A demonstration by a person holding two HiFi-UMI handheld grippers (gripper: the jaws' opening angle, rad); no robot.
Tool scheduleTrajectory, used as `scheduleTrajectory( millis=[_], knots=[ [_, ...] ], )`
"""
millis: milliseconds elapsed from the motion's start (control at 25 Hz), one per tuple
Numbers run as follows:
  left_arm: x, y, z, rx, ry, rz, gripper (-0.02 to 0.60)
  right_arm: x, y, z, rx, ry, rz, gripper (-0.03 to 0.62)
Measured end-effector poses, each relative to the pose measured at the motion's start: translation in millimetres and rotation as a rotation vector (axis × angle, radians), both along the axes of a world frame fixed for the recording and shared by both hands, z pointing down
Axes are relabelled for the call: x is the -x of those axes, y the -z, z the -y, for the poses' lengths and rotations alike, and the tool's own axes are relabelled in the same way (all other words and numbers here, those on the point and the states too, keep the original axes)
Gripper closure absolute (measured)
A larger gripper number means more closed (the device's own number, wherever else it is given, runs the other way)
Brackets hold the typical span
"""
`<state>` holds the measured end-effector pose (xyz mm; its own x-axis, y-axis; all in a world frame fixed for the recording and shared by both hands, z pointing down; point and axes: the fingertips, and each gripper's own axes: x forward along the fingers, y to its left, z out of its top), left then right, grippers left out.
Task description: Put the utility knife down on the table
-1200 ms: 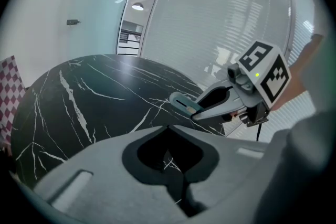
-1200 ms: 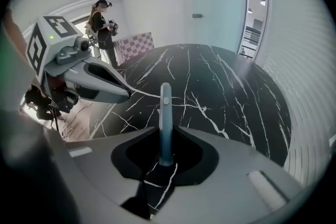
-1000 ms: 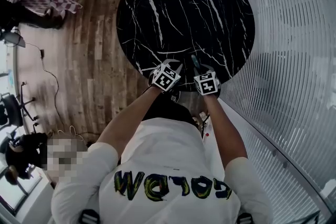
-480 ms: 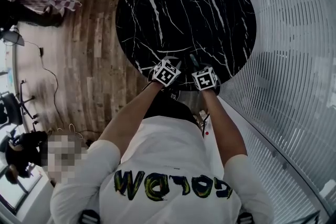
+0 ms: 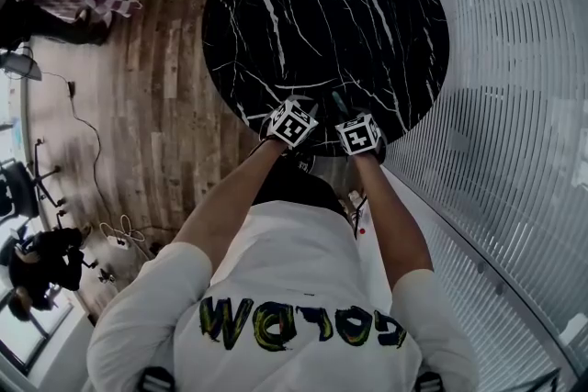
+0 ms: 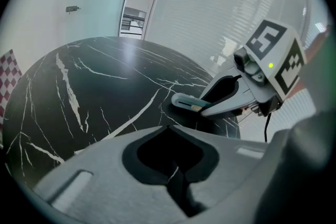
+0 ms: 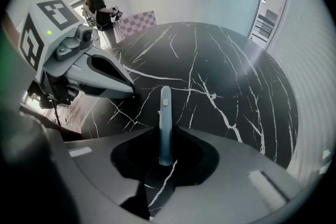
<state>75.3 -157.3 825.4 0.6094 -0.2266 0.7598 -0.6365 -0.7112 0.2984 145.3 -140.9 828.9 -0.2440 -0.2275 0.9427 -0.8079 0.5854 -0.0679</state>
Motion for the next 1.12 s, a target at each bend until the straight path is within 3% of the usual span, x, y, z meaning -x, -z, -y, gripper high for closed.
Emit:
scheduleTrajectory(
  millis=[280, 1120],
  knots=[
    [3.6, 2.8, -5.3, 0.001, 0.013, -0.002, 0.577, -1.4, -0.8, 0.2, -0.007, -0.007, 0.006, 0.508],
    [11.0, 15.7, -21.9, -0.016, 0.038, 0.0, 0.577, -9.3, -2.4, 3.6, -0.062, -0.019, 0.004, 0.398]
  ],
)
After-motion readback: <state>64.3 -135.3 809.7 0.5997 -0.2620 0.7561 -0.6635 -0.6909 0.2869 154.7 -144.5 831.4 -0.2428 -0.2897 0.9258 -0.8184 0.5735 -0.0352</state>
